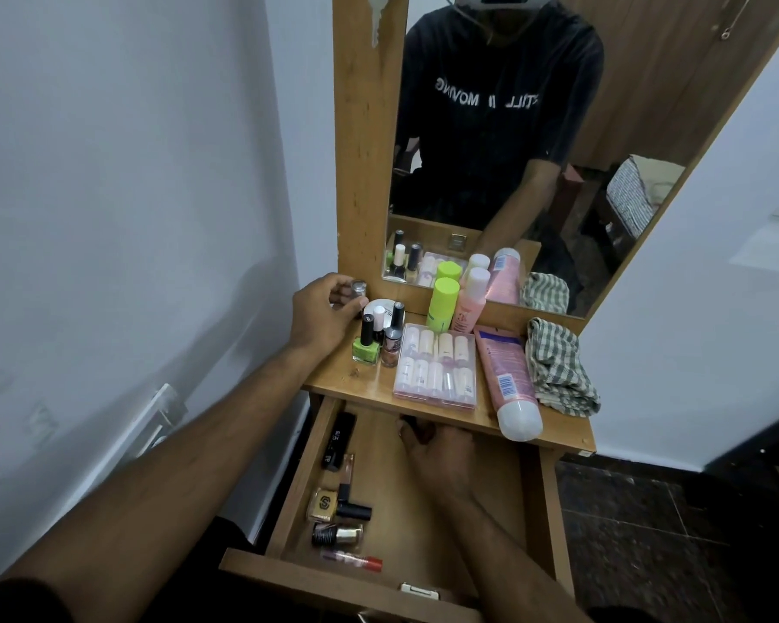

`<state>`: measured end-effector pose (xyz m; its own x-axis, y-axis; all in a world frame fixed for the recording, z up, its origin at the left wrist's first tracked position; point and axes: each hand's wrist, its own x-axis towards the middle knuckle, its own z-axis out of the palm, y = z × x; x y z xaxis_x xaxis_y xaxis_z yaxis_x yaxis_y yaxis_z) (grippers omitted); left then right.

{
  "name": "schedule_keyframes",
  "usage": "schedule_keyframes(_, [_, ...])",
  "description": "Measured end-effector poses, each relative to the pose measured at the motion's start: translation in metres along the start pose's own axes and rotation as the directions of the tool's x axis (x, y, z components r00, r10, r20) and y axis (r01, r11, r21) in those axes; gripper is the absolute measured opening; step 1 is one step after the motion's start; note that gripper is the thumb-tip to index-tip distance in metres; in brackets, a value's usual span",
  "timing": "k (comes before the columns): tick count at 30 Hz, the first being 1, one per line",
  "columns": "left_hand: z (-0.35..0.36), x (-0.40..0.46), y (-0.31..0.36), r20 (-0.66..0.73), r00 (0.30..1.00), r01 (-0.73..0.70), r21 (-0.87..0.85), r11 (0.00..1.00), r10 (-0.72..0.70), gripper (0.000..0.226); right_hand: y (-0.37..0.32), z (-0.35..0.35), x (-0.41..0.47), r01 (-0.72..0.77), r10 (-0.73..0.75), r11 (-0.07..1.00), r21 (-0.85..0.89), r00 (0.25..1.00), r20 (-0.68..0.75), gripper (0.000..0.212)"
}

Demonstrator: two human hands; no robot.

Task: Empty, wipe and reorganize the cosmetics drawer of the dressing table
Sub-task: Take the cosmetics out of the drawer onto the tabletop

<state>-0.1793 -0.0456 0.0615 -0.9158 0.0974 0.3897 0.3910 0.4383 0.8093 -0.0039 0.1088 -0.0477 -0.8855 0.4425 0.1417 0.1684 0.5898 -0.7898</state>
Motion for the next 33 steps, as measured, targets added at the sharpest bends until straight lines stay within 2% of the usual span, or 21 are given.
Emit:
schedule_keyframes(4, [0.005,0.005,0.0,-0.009,1.0,0.02,0.006,1.0,-0.02,0.027,0.003,0.001,0.001,0.009,-0.009,1.0,0.03,1.0,-0.008,0.033])
schedule_keyframes(12, [0.0,0.0,-0.003,0.029,0.998,0.061,0.043,0.997,-0.062,0.028,0.0,0.0,-0.001,0.026,-0.024,0.998,0.064,0.999,-0.031,0.014])
schedule_keyframes(15, [-0.003,-0.004,-0.006,0.01,0.991,0.136,0.032,0.99,-0.136,0.03,-0.005,-0.01,-0.007,0.04,-0.04,0.999,-0.008,0.999,0.034,0.015])
schedule_keyframes(19, [-0.014,-0.018,0.003,-0.017,0.984,0.176,-0.021,0.984,-0.177,0.028,-0.014,-0.032,-0.026,0.146,-0.135,0.987,-0.063,0.979,0.155,0.019])
schedule_keyframes(22, [-0.025,-0.052,0.016,-0.078,0.989,0.124,-0.073,0.99,-0.13,0.021,-0.034,-0.056,-0.043,0.215,-0.21,0.977,-0.011,0.962,0.175,0.014])
schedule_keyframes(24, [-0.027,-0.083,0.025,-0.128,0.99,0.046,-0.083,0.995,-0.057,0.015,-0.055,-0.074,-0.05,0.251,-0.254,0.967,0.039,0.955,0.151,0.017])
schedule_keyframes(27, [-0.027,-0.124,0.029,-0.143,0.988,-0.077,-0.087,0.993,0.064,0.01,-0.095,-0.097,-0.047,0.392,-0.394,0.919,0.037,0.912,0.116,0.023])
schedule_keyframes(30, [-0.027,-0.147,0.027,-0.054,0.992,-0.114,-0.006,0.993,0.113,0.011,-0.14,-0.116,-0.027,0.519,-0.516,0.854,-0.015,0.851,0.093,0.025])
schedule_keyframes(33, [-0.026,-0.156,0.022,0.103,0.978,-0.194,0.135,0.972,0.181,0.008,-0.175,-0.121,0.002,0.548,-0.545,0.836,-0.023,0.835,0.08,0.021])
